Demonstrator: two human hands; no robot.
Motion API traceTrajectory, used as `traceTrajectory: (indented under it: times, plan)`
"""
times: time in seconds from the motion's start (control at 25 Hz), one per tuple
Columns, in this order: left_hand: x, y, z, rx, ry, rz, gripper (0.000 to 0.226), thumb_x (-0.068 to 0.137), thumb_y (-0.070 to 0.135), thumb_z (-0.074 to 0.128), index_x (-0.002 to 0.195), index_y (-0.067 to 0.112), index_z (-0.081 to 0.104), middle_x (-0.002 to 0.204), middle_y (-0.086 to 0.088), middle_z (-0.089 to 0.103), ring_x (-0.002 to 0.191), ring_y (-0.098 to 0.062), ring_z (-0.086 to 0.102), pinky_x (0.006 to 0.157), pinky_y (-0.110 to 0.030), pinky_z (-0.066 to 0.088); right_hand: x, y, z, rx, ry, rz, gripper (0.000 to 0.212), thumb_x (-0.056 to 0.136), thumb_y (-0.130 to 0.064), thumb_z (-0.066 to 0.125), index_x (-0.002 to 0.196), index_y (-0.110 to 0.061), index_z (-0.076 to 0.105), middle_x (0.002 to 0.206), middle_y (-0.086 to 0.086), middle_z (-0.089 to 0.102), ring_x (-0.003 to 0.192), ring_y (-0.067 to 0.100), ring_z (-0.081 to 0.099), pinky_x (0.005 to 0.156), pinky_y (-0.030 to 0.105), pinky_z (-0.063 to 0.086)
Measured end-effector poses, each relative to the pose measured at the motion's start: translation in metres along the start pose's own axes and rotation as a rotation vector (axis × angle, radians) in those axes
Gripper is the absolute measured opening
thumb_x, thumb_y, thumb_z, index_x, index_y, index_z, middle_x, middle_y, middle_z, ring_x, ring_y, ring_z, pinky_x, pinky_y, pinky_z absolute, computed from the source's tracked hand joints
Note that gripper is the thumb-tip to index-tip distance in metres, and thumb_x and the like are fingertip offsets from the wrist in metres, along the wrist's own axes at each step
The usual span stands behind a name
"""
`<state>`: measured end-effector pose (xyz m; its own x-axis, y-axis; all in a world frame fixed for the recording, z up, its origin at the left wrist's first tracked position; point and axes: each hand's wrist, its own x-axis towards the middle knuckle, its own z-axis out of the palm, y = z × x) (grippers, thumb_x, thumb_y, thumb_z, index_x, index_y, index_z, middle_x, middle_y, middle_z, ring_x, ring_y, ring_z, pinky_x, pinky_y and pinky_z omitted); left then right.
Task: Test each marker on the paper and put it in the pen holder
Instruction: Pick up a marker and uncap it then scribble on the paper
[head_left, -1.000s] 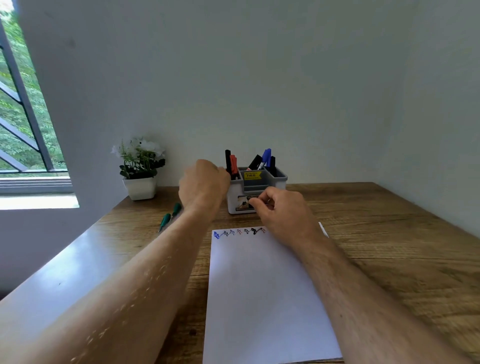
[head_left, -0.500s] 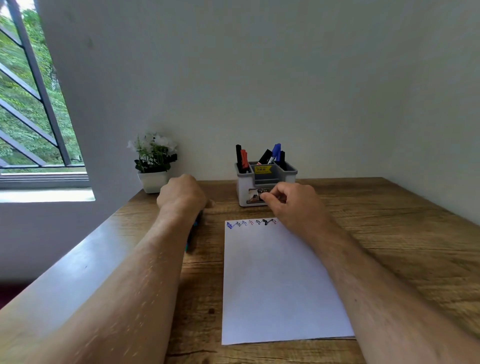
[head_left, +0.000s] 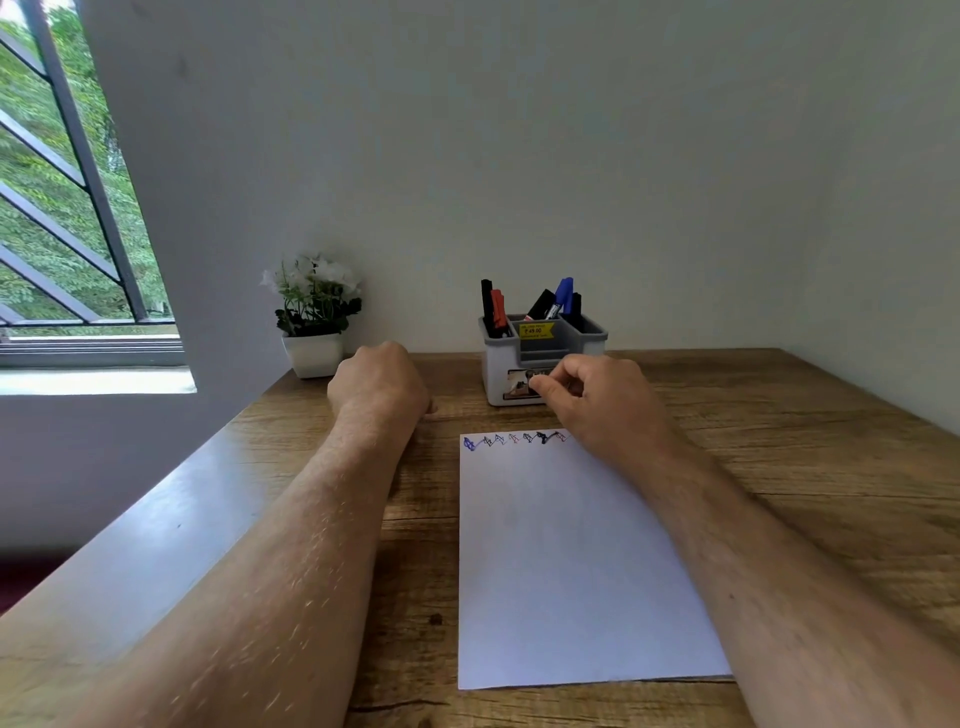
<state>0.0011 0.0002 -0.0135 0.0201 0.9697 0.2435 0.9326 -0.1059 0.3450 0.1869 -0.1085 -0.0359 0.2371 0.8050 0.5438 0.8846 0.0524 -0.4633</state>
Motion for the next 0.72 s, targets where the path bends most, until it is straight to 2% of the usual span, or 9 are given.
traceTrajectory:
  times: [0.16, 0.32, 0.44, 0.52, 0.6, 0.72]
  plan:
    - [-0.002, 0.001, 0.002, 0.046, -0.016, -0.006, 0.039, 0.079, 0.035, 0.081, 0.108, 0.012, 0.067, 0.105, -0.011, 0.067, 0.098, -0.031, 0.065, 0.067, -0.037, 0.049, -0.001, 0.0, -0.001, -0.003, -0.007, -0.005, 0.03, 0.095, -0.049, 0.056, 0.085, -0.022, 0.066, 0.073, -0.009, 0.062, 0.07, 0.003, 0.057, 0.056, 0.02, 0.04]
    - [-0.004, 0.004, 0.005, 0.042, -0.013, 0.017, 0.029, 0.088, 0.033, 0.071, 0.107, 0.011, 0.066, 0.096, -0.009, 0.063, 0.087, -0.028, 0.061, 0.067, -0.037, 0.05, -0.001, 0.0, 0.0, -0.006, -0.006, 0.002, 0.029, 0.095, -0.049, 0.056, 0.083, -0.024, 0.065, 0.072, -0.01, 0.061, 0.069, 0.003, 0.057, 0.055, 0.02, 0.04]
    - [-0.009, 0.009, 0.006, 0.03, -0.025, 0.045, 0.026, 0.09, 0.031, 0.068, 0.107, 0.011, 0.066, 0.098, -0.009, 0.064, 0.09, -0.028, 0.062, 0.067, -0.036, 0.05, -0.001, -0.001, 0.001, -0.006, -0.003, 0.006, 0.028, 0.095, -0.049, 0.057, 0.081, -0.026, 0.063, 0.07, -0.01, 0.061, 0.067, 0.001, 0.056, 0.054, 0.02, 0.039]
    - [-0.012, 0.014, 0.002, -0.038, -0.024, 0.033, 0.026, 0.086, 0.032, 0.072, 0.1, 0.012, 0.066, 0.085, -0.007, 0.06, 0.081, -0.026, 0.061, 0.063, -0.034, 0.049, -0.002, -0.002, 0.0, 0.0, 0.006, 0.011, 0.028, 0.095, -0.048, 0.058, 0.08, -0.025, 0.063, 0.069, -0.01, 0.06, 0.065, 0.001, 0.054, 0.053, 0.02, 0.035]
    - [-0.016, 0.02, -0.004, -0.134, 0.015, 0.032, 0.024, 0.085, 0.033, 0.073, 0.086, 0.012, 0.061, 0.072, -0.004, 0.053, 0.066, -0.021, 0.055, 0.054, -0.031, 0.043, -0.002, -0.003, -0.002, 0.002, 0.01, 0.011, 0.028, 0.095, -0.049, 0.058, 0.08, -0.025, 0.063, 0.068, -0.011, 0.059, 0.064, 0.001, 0.053, 0.052, 0.02, 0.034]
    - [-0.023, 0.03, -0.012, -0.31, 0.126, 0.101, 0.026, 0.083, 0.037, 0.07, 0.074, 0.013, 0.065, 0.071, -0.002, 0.065, 0.058, -0.016, 0.057, 0.048, -0.026, 0.038, -0.004, -0.004, -0.003, -0.006, 0.009, 0.007, 0.026, 0.095, -0.047, 0.057, 0.081, -0.025, 0.063, 0.067, -0.013, 0.056, 0.061, -0.001, 0.05, 0.051, 0.017, 0.03]
